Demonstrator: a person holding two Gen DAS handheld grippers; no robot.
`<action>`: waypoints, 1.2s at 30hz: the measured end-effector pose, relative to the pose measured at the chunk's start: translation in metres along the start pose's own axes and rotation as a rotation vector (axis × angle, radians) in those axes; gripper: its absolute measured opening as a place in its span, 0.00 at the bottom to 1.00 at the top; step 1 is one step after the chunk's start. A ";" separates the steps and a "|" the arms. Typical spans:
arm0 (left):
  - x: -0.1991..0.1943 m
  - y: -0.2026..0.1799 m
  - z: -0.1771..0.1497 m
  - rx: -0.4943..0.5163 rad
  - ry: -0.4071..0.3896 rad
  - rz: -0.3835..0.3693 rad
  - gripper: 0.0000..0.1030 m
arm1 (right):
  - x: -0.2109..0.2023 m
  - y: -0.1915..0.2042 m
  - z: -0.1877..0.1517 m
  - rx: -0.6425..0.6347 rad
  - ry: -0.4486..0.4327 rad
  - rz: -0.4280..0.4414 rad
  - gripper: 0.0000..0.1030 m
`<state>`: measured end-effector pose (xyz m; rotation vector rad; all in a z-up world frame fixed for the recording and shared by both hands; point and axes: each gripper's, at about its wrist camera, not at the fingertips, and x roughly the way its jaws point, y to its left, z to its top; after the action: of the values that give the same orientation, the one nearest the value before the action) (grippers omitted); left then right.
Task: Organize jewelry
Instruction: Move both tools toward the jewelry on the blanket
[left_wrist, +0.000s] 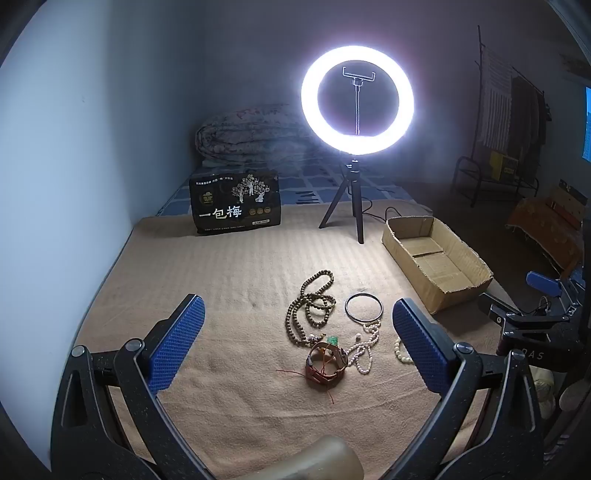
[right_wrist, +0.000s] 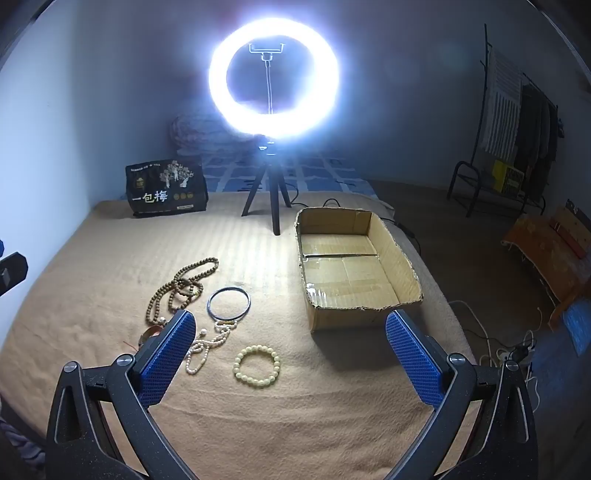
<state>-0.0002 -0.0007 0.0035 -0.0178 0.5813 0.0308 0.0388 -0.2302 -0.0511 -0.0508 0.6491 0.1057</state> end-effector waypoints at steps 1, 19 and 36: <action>0.000 0.000 0.000 0.000 0.000 -0.001 1.00 | 0.000 0.000 0.000 -0.001 0.001 0.000 0.99; 0.004 0.010 -0.001 -0.012 0.022 0.005 1.00 | 0.002 -0.002 -0.001 -0.004 0.005 -0.007 0.99; 0.046 0.054 -0.027 -0.061 0.196 0.036 1.00 | 0.039 -0.012 -0.014 -0.023 0.123 0.013 0.99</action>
<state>0.0218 0.0540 -0.0447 -0.0704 0.7763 0.0820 0.0626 -0.2397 -0.0859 -0.0753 0.7715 0.1237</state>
